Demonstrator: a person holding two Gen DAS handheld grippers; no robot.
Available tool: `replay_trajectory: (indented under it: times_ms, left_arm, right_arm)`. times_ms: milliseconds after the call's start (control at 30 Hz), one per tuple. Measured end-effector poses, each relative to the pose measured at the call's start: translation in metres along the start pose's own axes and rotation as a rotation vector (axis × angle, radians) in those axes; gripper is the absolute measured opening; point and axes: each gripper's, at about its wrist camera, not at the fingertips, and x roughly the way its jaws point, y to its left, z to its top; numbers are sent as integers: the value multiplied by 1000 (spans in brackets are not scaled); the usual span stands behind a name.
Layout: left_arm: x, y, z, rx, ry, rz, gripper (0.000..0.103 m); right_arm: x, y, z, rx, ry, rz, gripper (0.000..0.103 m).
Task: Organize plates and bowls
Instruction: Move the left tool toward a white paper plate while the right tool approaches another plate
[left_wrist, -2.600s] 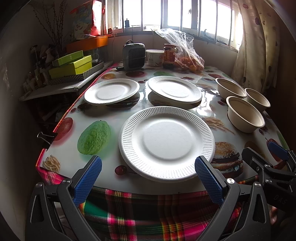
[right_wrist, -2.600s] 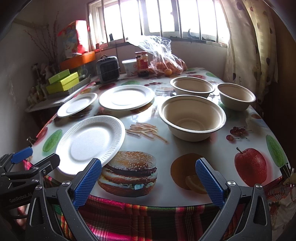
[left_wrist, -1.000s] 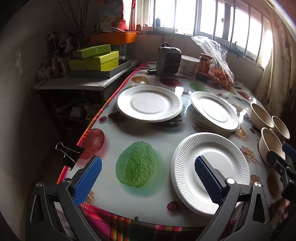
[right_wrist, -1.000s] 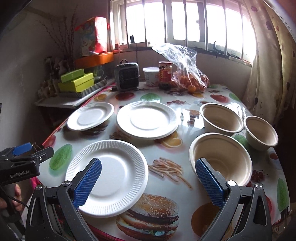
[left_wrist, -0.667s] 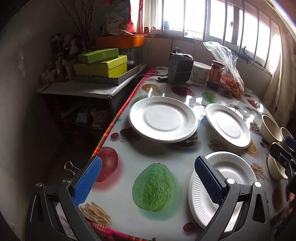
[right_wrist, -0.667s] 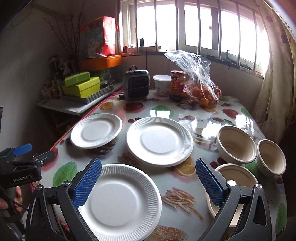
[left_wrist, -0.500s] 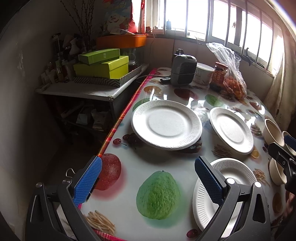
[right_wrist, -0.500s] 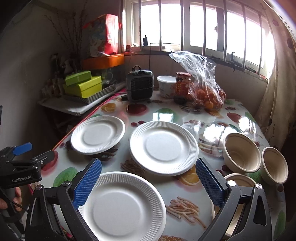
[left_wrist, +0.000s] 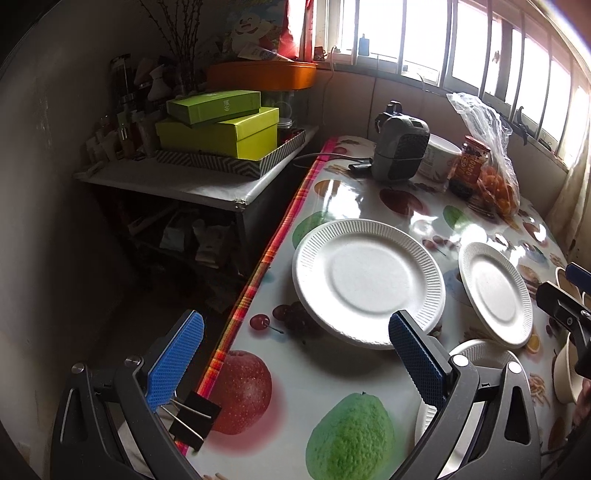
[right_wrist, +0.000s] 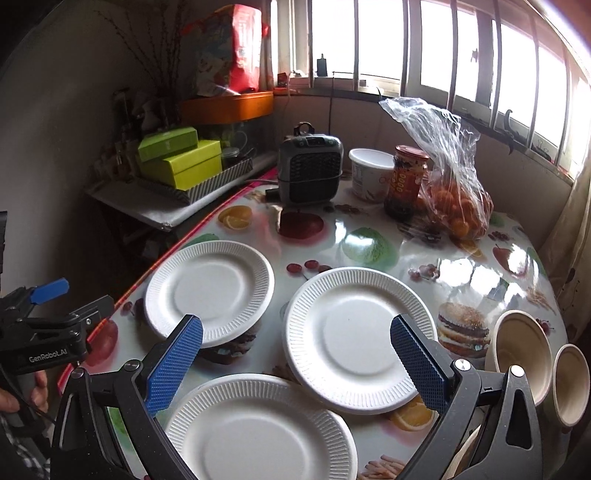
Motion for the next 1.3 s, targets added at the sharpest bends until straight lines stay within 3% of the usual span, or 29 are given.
replay_trajectory:
  times_ms: [300, 567, 700, 933, 1067, 1233, 1300]
  left_arm:
    - [15, 13, 16, -18, 18, -22, 101]
    - [19, 28, 35, -41, 20, -18, 101]
    - [30, 34, 42, -50, 42, -29, 98]
    - [61, 34, 42, -53, 126, -67, 91]
    - [77, 36, 39, -93, 169, -111, 85]
    - [91, 34, 38, -119, 212, -147, 74]
    - [95, 34, 37, -128, 222, -155, 71]
  right_arm:
    - [-12, -1, 23, -33, -8, 8, 103]
    - [8, 19, 69, -34, -7, 111, 103]
    - [46, 29, 83, -40, 63, 159, 103]
    - [118, 25, 82, -19, 214, 143, 101]
    - [146, 20, 73, 2, 288, 151, 94]
    - [166, 12, 67, 44, 338, 168, 92]
    - [170, 10, 65, 54, 354, 170, 84]
